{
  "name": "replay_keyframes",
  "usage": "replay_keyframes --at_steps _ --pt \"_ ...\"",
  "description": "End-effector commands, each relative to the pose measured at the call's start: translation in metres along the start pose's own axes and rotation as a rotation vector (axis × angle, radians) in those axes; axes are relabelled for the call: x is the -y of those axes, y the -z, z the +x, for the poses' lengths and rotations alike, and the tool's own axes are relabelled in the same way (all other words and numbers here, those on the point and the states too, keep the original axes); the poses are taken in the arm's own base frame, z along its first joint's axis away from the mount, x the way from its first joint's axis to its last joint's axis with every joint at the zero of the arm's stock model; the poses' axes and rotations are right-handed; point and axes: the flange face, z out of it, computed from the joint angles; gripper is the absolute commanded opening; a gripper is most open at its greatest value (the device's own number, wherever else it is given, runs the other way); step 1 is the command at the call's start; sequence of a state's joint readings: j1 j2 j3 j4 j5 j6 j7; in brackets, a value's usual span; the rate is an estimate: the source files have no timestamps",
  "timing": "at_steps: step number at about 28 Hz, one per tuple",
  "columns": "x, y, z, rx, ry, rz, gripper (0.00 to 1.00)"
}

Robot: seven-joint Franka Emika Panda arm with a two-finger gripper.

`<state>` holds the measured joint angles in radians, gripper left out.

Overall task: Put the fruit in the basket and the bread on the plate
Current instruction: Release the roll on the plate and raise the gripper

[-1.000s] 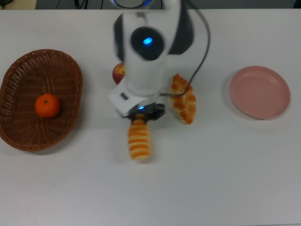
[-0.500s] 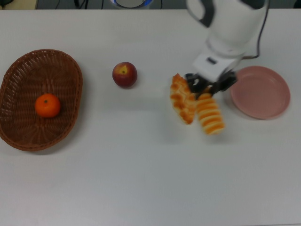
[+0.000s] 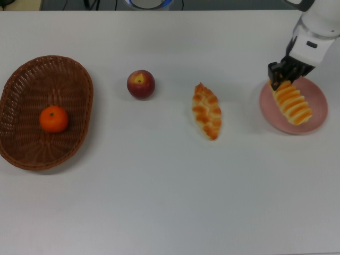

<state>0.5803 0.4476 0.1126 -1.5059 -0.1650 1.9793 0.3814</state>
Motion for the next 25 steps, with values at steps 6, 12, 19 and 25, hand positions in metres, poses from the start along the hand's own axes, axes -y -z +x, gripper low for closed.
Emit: replay_keyframes --at_steps 6,12,19,25 --pt "0.012 -0.03 -0.004 0.037 0.012 -0.038 0.66" --pt "0.015 -0.035 -0.006 0.037 0.028 -0.058 1.0" --pt "0.022 -0.023 -0.009 0.032 -0.001 -0.054 1.0" --pt "0.002 0.0 -0.011 0.034 -0.048 -0.068 1.0"
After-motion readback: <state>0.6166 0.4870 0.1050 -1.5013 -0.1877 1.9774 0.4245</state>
